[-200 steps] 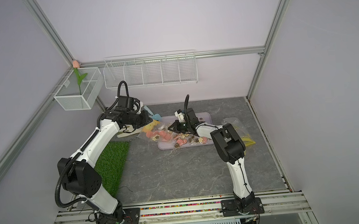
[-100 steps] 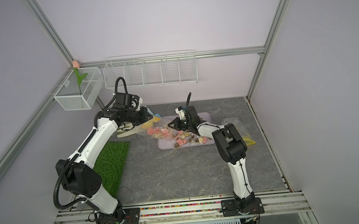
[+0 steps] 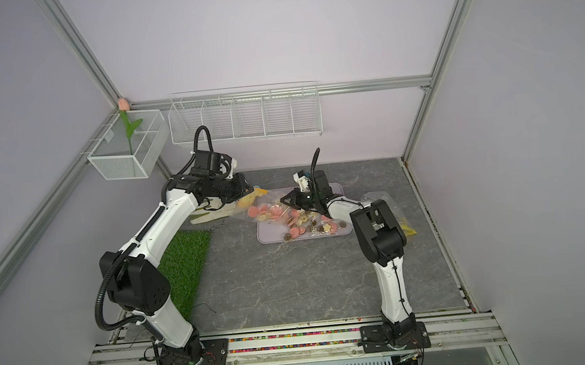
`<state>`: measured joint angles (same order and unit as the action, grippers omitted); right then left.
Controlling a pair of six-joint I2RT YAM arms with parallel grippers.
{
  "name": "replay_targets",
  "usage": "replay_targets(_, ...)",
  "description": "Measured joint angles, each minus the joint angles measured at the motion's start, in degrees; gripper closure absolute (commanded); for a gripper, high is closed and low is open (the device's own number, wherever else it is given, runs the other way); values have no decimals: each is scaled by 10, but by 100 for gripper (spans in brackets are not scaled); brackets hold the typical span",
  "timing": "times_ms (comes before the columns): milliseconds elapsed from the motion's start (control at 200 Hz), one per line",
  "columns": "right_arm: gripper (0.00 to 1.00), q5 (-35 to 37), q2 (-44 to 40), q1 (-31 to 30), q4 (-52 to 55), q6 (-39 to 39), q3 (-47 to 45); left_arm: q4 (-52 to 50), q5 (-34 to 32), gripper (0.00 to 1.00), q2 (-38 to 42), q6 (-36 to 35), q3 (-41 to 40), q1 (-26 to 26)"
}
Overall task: Pour cookies out of the ziploc bag
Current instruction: 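Pour the cookies out of the ziploc bag onto the tray.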
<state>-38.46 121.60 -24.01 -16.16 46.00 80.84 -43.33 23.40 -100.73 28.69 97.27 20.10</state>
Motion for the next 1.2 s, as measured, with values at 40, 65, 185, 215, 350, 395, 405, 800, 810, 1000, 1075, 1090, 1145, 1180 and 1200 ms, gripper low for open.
replay_targets(40, 93, 0, -1, 4, 2, -2, -1, 2, 0, 100, -6, 2, 5, 2)
replay_targets(65, 93, 0, -2, 7, 2, -2, -2, 2, 0, 100, -9, 2, 9, 4)
replay_targets(185, 93, -3, -7, 13, 1, -1, -10, -2, 0, 100, -17, 2, 20, 9)
replay_targets(215, 93, -5, -7, 13, 0, -1, -10, -6, -2, 100, -17, 1, 23, 10)
replay_targets(350, 93, -21, -7, 5, -7, 5, -14, -28, -11, 100, -17, -5, 39, 10)
replay_targets(395, 93, -26, -7, 0, -10, 8, -17, -35, -13, 100, -16, -7, 42, 9)
replay_targets(405, 93, -28, -7, -1, -10, 9, -18, -36, -13, 100, -15, -7, 42, 9)
replay_targets(800, 93, -47, -7, -38, 5, -1, -22, -70, -26, 100, 21, -9, 26, 8)
replay_targets(810, 93, -47, -7, -39, 5, -1, -22, -71, -26, 100, 23, -9, 25, 8)
replay_targets(1000, 93, -49, -7, -53, 7, -6, -13, -82, -27, 100, 43, -9, 22, 8)
replay_targets(1075, 93, -49, -7, -55, 6, -6, -13, -84, -28, 100, 45, -9, 21, 8)
replay_targets(1090, 93, -49, -7, -55, 7, -6, -13, -84, -29, 100, 45, -9, 21, 8)
replay_targets(1145, 93, -49, -7, -56, 7, -6, -13, -83, -29, 100, 45, -9, 19, 8)
replay_targets(1180, 93, -48, -7, -56, 9, -6, -13, -83, -29, 100, 45, -9, 17, 8)
replay_targets(1200, 93, -47, -7, -56, 9, -6, -13, -83, -29, 100, 45, -9, 17, 8)
